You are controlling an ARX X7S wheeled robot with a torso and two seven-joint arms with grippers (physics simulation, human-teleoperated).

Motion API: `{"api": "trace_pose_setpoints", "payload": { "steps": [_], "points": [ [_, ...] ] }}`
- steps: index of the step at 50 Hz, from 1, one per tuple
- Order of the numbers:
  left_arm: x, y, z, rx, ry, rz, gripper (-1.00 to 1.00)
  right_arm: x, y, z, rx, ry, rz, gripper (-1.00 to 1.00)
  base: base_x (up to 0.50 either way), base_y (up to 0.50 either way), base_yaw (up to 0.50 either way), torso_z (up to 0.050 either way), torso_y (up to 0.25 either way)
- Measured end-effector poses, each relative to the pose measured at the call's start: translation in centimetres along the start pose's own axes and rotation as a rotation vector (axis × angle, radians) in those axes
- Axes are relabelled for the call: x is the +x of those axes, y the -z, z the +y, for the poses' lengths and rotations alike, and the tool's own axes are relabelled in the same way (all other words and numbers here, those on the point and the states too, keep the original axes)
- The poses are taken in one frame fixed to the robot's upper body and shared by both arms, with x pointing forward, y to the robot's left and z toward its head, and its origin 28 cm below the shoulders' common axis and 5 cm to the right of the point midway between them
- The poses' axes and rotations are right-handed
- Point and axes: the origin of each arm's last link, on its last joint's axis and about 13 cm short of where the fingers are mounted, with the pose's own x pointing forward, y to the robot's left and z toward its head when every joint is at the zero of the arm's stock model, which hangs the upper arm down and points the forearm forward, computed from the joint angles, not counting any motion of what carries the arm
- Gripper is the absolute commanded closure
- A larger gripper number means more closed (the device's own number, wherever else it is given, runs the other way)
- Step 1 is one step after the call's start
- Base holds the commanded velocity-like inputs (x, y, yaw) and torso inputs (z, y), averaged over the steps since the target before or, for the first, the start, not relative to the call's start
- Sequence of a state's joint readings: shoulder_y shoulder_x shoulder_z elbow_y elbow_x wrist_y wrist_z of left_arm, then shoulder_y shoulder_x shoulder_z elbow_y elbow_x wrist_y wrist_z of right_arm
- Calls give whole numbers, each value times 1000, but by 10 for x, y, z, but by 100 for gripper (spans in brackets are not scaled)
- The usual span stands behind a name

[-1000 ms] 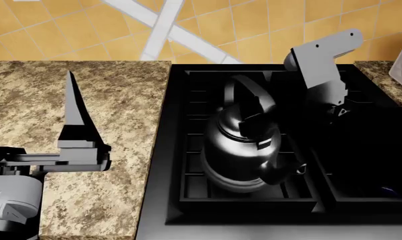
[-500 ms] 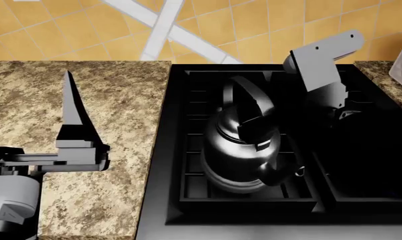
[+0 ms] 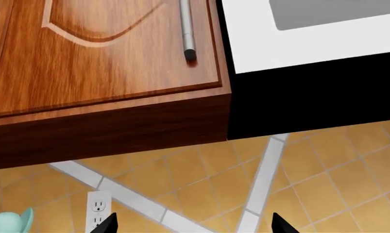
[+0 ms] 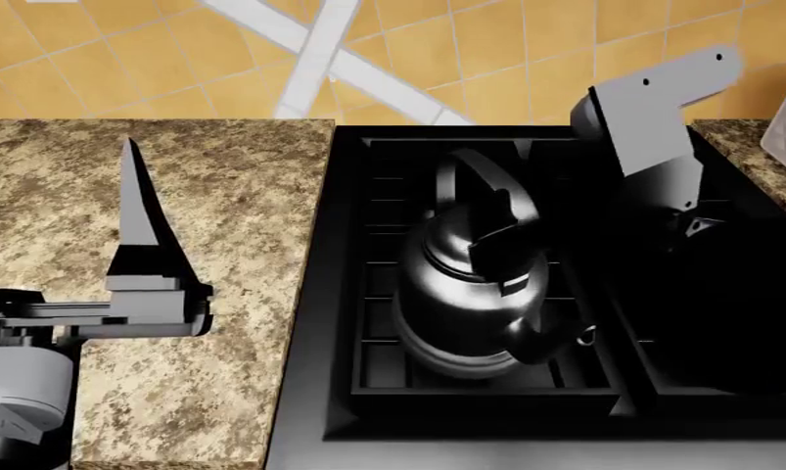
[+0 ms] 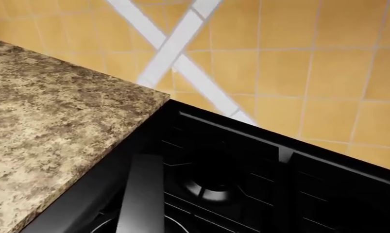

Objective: Pick the kettle from the counter and place it on a stove burner. Then turn the burner on.

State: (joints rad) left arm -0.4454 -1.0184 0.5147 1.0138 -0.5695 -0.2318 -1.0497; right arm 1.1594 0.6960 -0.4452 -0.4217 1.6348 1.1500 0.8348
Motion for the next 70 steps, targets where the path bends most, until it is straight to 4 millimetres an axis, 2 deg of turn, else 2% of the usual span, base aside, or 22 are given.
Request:
{"api": "trace_pose_setpoints", "payload": {
  "steps": [28,33,55,70],
  "points": [
    [0,0,0,-9,-3,-1,-100,-30,-22,2,34,33,-233,-100,0,0,0,0,0],
    [0,0,0,-13,-4,-4,-100,-34,-23,4,38,45,-273,-100,-421,0,0,0,0],
    [-1,-3,1,-24,-6,-24,-100,-42,-8,12,66,127,-398,-100,-500,11,0,0,0],
    [-1,-3,1,-32,-5,-30,-100,-43,-1,16,83,121,-427,-100,-253,461,0,0,0]
  ]
}}
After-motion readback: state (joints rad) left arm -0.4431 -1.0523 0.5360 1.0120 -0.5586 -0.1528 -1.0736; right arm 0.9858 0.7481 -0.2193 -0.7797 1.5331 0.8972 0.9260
